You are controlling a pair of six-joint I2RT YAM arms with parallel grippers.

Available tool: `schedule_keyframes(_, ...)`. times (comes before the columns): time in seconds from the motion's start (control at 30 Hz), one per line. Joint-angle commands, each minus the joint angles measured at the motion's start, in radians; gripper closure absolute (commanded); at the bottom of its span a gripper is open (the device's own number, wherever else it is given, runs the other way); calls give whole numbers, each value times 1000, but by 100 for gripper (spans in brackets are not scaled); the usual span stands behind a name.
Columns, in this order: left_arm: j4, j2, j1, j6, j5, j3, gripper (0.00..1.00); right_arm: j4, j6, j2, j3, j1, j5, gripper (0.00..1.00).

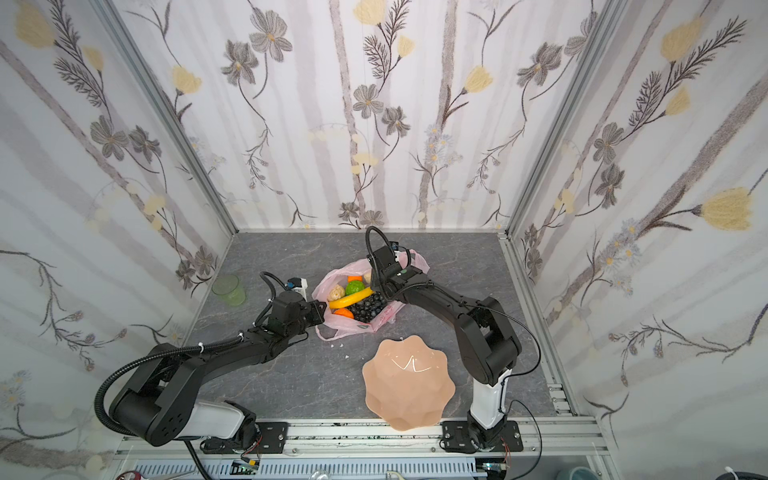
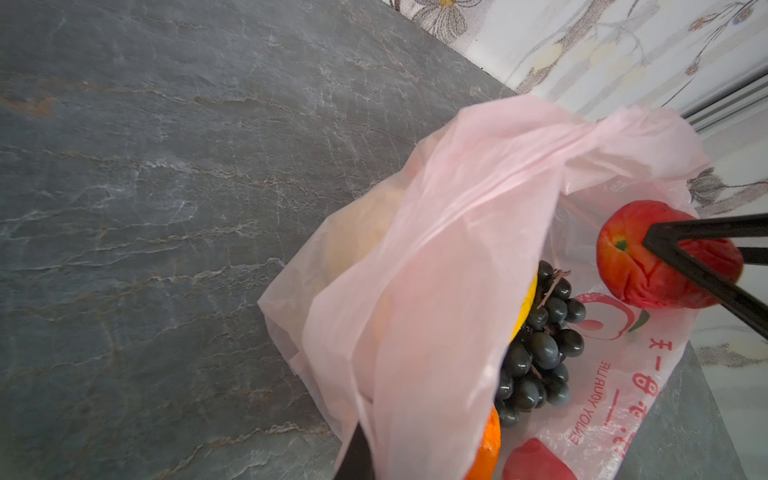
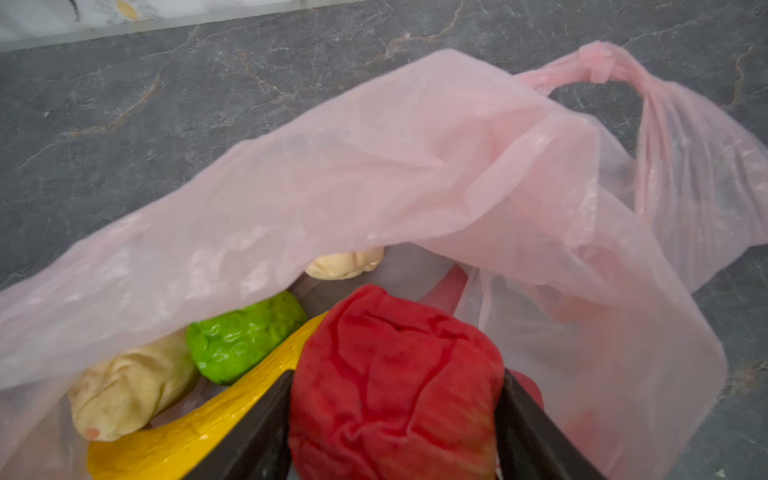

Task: Take the fake fruits out of the plastic bag
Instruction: 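Grasp the red apple inside the bag with the right gripper and lift, then carry the red apple with the right gripper over the peach bowl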

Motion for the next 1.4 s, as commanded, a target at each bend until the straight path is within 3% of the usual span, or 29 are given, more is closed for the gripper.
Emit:
schedule_keyframes(0.0, 31, 3, 0, 5, -13, 2, 88, -60, -37, -52, -11, 38, 74, 30)
schedule_keyframes(0.27, 31, 2, 0, 3, -10, 3, 88, -262, -67, -209, -86, 202, 172, 31)
schedule_keyframes(0.67, 31, 3, 1, 2, -13, 1, 88, -533, 117, -346, -277, 423, 194, 33)
schedule_keyframes(1.03, 31, 3, 0, 6, -15, 3, 88, -650, 206, -301, -348, 579, 200, 34)
schedule_keyframes(1.37, 31, 8, 2, 5, -16, 2, 88, -651, 254, -250, -427, 627, 223, 35)
